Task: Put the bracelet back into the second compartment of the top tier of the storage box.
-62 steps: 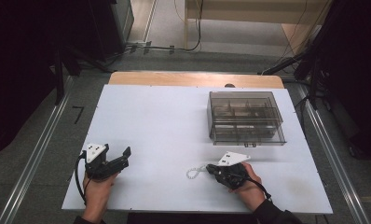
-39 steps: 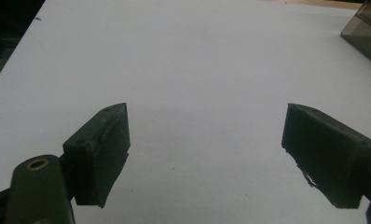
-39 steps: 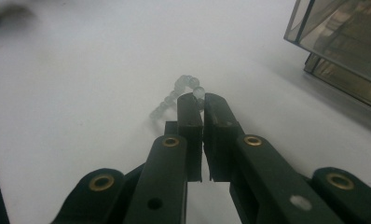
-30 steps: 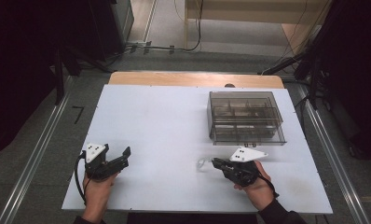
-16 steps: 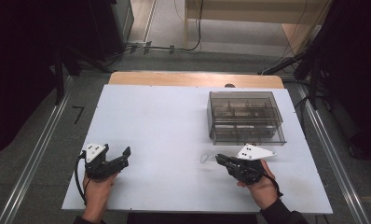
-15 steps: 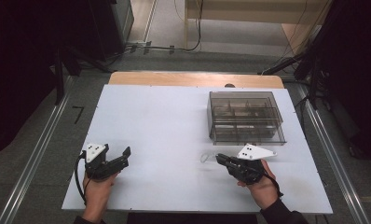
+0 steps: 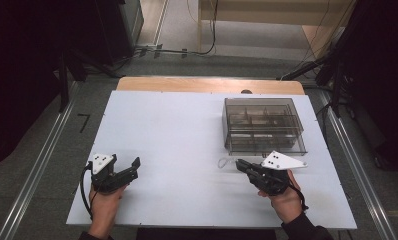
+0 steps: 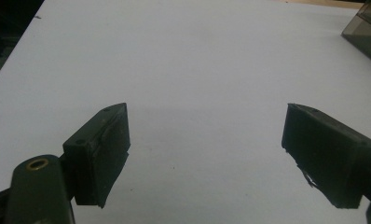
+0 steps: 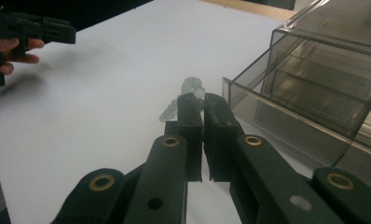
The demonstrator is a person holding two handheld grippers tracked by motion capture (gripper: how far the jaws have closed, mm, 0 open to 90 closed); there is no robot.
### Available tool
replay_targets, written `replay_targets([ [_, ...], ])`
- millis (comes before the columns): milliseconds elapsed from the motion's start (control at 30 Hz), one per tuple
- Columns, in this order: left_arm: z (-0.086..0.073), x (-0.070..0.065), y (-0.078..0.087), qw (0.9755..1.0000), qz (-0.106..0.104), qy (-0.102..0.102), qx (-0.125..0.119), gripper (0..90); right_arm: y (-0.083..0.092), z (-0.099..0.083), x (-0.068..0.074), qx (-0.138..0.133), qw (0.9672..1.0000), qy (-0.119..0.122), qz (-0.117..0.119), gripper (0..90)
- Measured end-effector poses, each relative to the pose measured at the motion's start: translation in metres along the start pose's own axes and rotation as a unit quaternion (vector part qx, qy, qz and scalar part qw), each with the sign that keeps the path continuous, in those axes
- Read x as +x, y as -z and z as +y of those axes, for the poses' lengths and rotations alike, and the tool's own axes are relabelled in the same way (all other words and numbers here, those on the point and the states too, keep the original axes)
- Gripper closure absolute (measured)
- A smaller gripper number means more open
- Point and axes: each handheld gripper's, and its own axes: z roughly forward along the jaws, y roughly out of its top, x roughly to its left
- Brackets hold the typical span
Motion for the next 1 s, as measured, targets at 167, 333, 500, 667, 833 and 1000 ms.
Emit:
replay_targets([
  [167,0.000,0.000,0.000,1.0000,-0.001,0.000,0.000,15.6,0.004,0.002,-0.003,-0.013,0.9999,-0.008,-0.004,83.5],
  [333,0.000,0.000,0.000,1.0000,-0.001,0.000,0.000,15.6,0.008,0.004,-0.005,-0.027,0.9995,-0.013,-0.005,83.5],
  [500,0.000,0.000,0.000,1.0000,-0.001,-0.001,0.001,15.6,0.009,0.004,-0.007,-0.027,0.9994,-0.020,-0.004,83.5],
  [667,0.000,0.000,0.000,1.0000,-0.001,0.000,0.000,15.6,0.012,0.005,-0.009,-0.037,0.9991,-0.021,-0.008,83.5],
  [833,0.000,0.000,0.000,1.0000,0.000,0.000,0.000,15.5,0.017,0.007,-0.015,-0.048,0.9984,-0.027,-0.013,83.5],
  [1000,0.000,0.000,0.000,1.0000,-0.001,0.000,0.000,15.6,0.022,0.009,-0.021,-0.066,0.9970,-0.035,-0.022,83.5],
])
